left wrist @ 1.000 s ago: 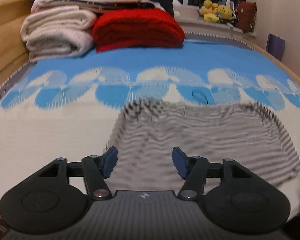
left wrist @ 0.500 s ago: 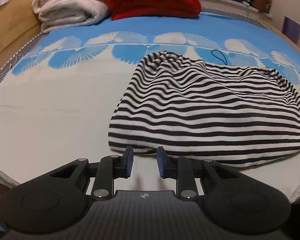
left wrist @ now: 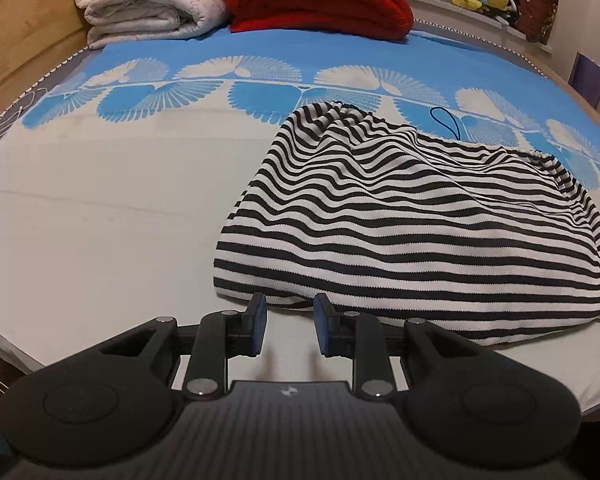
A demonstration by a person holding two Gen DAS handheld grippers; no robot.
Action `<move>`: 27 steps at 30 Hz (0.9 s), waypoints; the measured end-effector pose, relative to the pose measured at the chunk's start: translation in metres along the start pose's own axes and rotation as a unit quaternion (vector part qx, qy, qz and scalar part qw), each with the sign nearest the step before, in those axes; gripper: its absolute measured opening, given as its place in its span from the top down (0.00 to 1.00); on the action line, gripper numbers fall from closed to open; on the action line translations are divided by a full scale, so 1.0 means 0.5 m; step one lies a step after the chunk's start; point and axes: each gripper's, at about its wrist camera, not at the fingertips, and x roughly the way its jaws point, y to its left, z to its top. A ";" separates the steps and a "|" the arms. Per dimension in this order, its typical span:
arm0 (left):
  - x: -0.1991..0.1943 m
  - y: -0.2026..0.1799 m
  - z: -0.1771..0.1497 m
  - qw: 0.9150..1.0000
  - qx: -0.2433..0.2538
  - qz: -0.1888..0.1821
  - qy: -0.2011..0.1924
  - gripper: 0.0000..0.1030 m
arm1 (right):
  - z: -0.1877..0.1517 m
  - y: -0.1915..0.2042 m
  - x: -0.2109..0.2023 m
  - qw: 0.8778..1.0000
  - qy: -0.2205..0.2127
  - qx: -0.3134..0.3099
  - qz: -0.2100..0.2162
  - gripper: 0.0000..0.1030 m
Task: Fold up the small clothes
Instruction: 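Move both open grippers down to the edge of the folded striped hoodie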
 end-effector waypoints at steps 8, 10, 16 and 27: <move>0.009 0.022 0.007 0.999 -0.035 -0.009 0.008 0.72 | -0.001 0.001 0.008 1.000 0.006 0.001 -0.002 0.48; 0.010 0.032 0.009 0.999 -0.050 -0.014 0.011 0.72 | -0.001 0.002 0.010 1.000 0.008 0.001 -0.003 0.48; 0.022 0.090 0.015 0.986 -0.150 -0.060 0.029 0.73 | -0.002 0.007 0.020 1.000 0.014 -0.003 -0.005 0.48; 0.079 0.139 0.014 0.959 -0.265 -0.074 0.074 0.52 | -0.002 0.001 0.053 0.998 0.054 0.001 -0.012 0.48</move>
